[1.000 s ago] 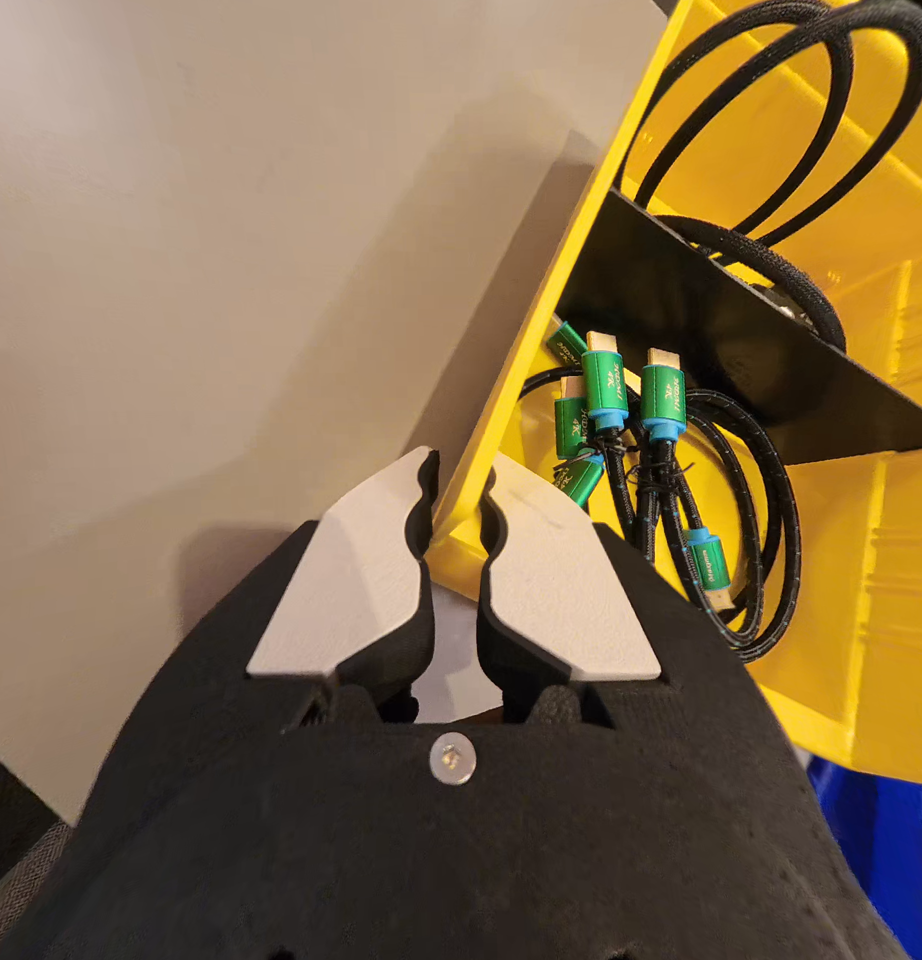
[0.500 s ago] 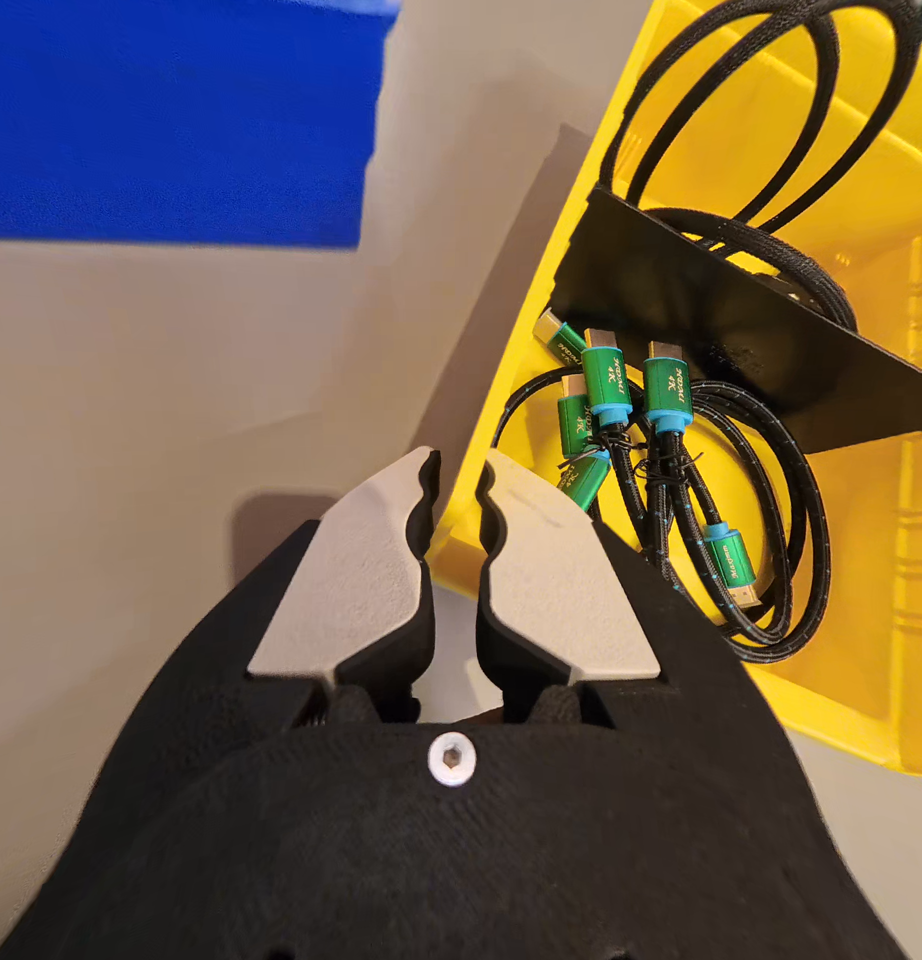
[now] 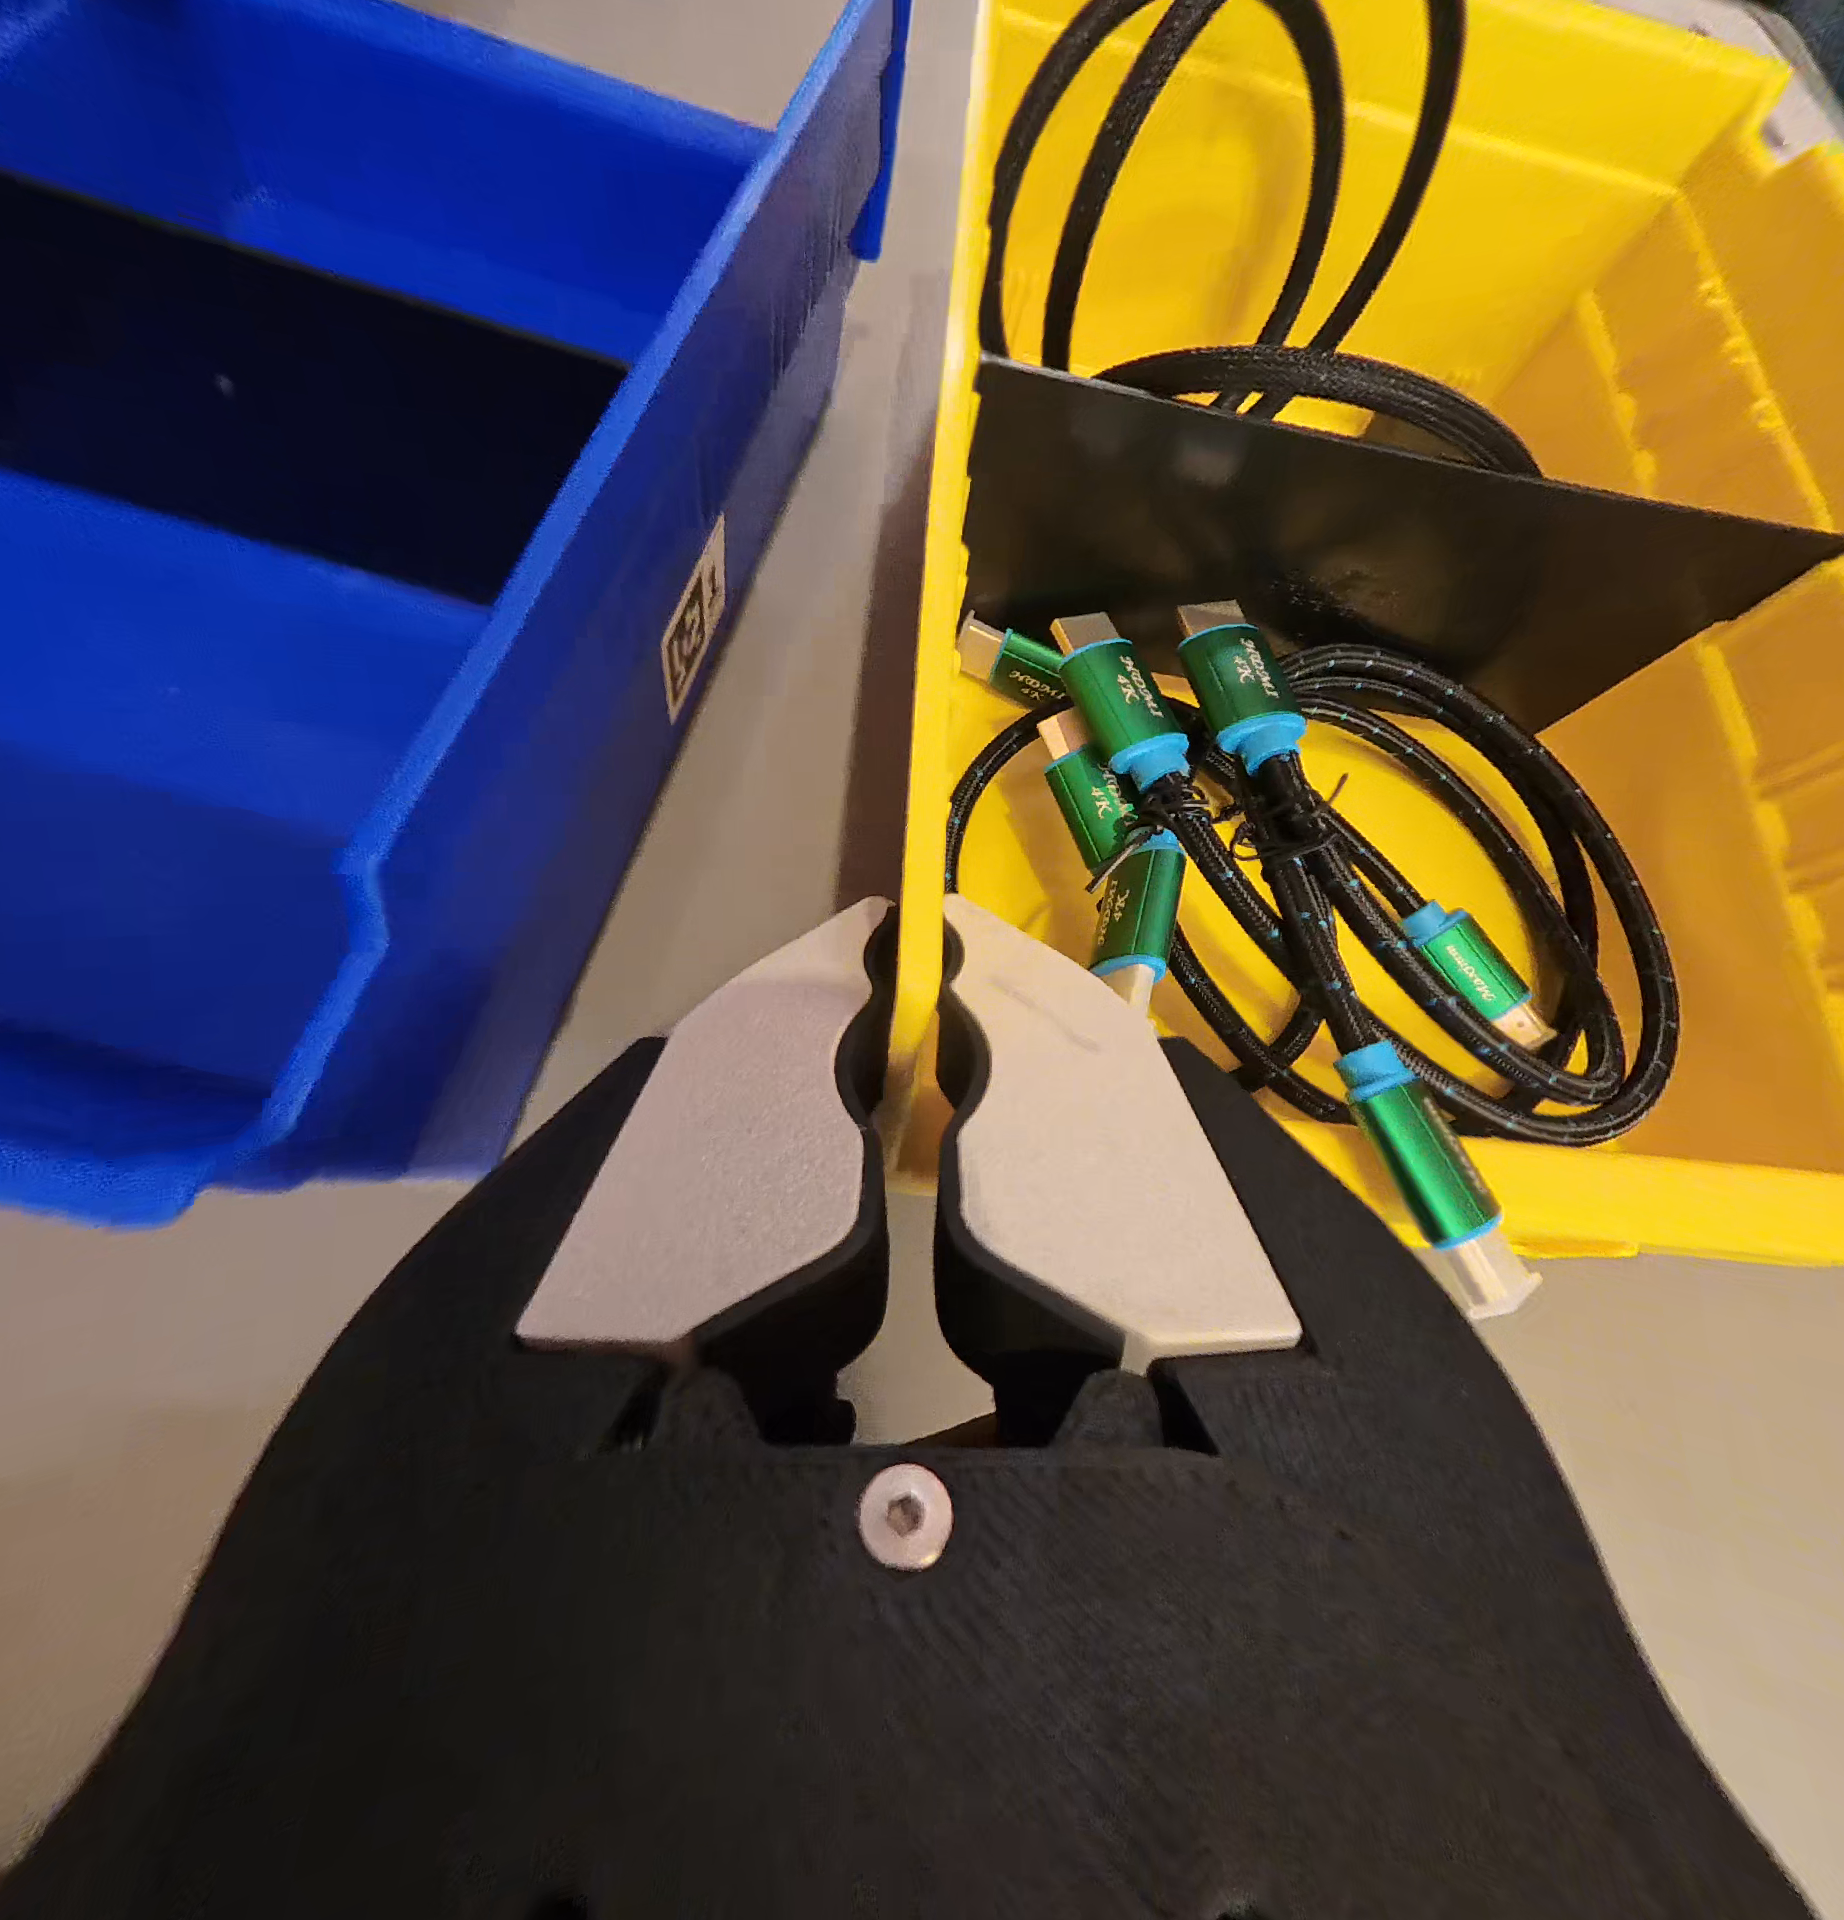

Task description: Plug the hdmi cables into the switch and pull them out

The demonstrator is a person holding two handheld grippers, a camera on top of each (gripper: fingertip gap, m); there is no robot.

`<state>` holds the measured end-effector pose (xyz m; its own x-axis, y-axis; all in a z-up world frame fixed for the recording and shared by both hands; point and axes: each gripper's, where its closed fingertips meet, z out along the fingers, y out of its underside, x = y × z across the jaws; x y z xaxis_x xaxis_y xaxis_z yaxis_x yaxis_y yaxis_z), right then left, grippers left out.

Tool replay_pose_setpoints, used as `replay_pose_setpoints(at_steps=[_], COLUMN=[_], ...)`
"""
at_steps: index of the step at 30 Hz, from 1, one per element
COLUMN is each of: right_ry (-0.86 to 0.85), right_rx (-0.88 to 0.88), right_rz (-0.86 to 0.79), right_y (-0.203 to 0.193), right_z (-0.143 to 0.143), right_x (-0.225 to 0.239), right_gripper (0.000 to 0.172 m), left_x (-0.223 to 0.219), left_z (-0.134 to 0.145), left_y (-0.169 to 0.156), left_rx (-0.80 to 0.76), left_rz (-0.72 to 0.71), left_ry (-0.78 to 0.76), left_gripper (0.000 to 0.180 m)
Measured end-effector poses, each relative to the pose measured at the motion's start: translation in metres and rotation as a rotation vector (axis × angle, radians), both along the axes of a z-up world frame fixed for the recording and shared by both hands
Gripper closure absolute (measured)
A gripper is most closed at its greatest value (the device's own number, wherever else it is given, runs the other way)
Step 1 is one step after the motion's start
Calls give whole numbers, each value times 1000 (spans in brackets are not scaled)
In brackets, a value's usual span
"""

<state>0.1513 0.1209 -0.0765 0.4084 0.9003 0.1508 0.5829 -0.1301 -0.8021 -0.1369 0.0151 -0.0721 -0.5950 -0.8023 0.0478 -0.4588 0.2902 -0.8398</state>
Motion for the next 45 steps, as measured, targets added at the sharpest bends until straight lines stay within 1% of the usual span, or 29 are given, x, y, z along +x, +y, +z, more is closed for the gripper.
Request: replay_pose_setpoints(at_steps=[4, 5, 7, 8, 10, 11, 13, 15, 16, 17, 19, 20, 21, 22, 23, 25, 27, 29, 31, 33, 34, 35, 38, 41, 45], right_ry=[-14, -26, -51, -66, -137, -186, -274, -299, -295, -289, -235, -185, -118, -50, -6, 0, 26, 62, 49, 93, 80, 63, -9, -49, -121], right_rx=[21, 38, 67, 79, 86, 88, 78, 66, 46, 24, -58, -118, -186, -260, -333, -440, -510, -569, -622, -685, -678, -671, -672, -686, -692], right_rz=[5, -14, -71, -112, -216, -279, -403, -487, -534, -593, -674, -694, -689, -676, -670, -667, -718, -768, -756, -719, -713, -687, -612, -565, -565], right_y=[9, 12, 16, 18, 21, 21, 15, 3, -4, -11, -30, -41, -54, -68, -81, -105, -118, -123, -128, -129, -127, -126, -125, -121, -119], right_z=[1, 2, 8, 12, 20, 24, 35, 49, 55, 60, 68, 70, 71, 71, 68, 55, 42, 30, 14, 11, 11, 12, 12, 14, 17], right_x=[-8, -6, 4, 11, 35, 50, 80, 100, 107, 114, 114, 105, 90, 71, 53, 27, 13, 3, -6, -16, -16, -16, -13, -2, 29], right_gripper=[168, 165, 153, 145, 136, 135, 136, 135, 135, 135, 135, 132, 124, 121, 118, 101, 92, 92, 91, 96, 94, 97, 103, 115, 137], left_x=[0, 0, 0, 0, -1, 0, 4, 18, 27, 38, 57, 64, 71, 78, 84, 95, 103, 107, 110, 112, 111, 110, 107, 104, 99], left_z=[2, 4, 16, 25, 47, 59, 87, 103, 104, 101, 87, 80, 72, 63, 55, 40, 30, 21, 14, 14, 15, 16, 19, 21, 26], left_y=[-8, -10, -10, -8, 0, 9, 32, 74, 99, 128, 187, 209, 227, 239, 244, 246, 243, 241, 239, 239, 243, 249, 261, 273, 297], left_rx=[-32, -55, -102, -127, -172, -192, -281, -321, -327, -326, -330, -348, -371, -395, -421, -483, -504, -486, -471, -473, -454, -421, -339, -278, -187], left_rz=[4, 0, 2, 4, 10, 26, 71, 205, 296, 422, 679, 759, 825, 861, 865, 866, 849, 841, 816, 792, 804, 813, 822, 826, 857], left_ry=[29, 31, 4, -19, -75, -110, -163, -172, -153, -110, -17, 23, 67, 108, 152, 238, 295, 346, 391, 399, 387, 372, 362, 367, 337], left_gripper=[175, 170, 150, 144, 139, 139, 141, 141, 140, 140, 130, 128, 123, 120, 119, 114, 115, 115, 117, 121, 130, 138, 150, 158, 167])
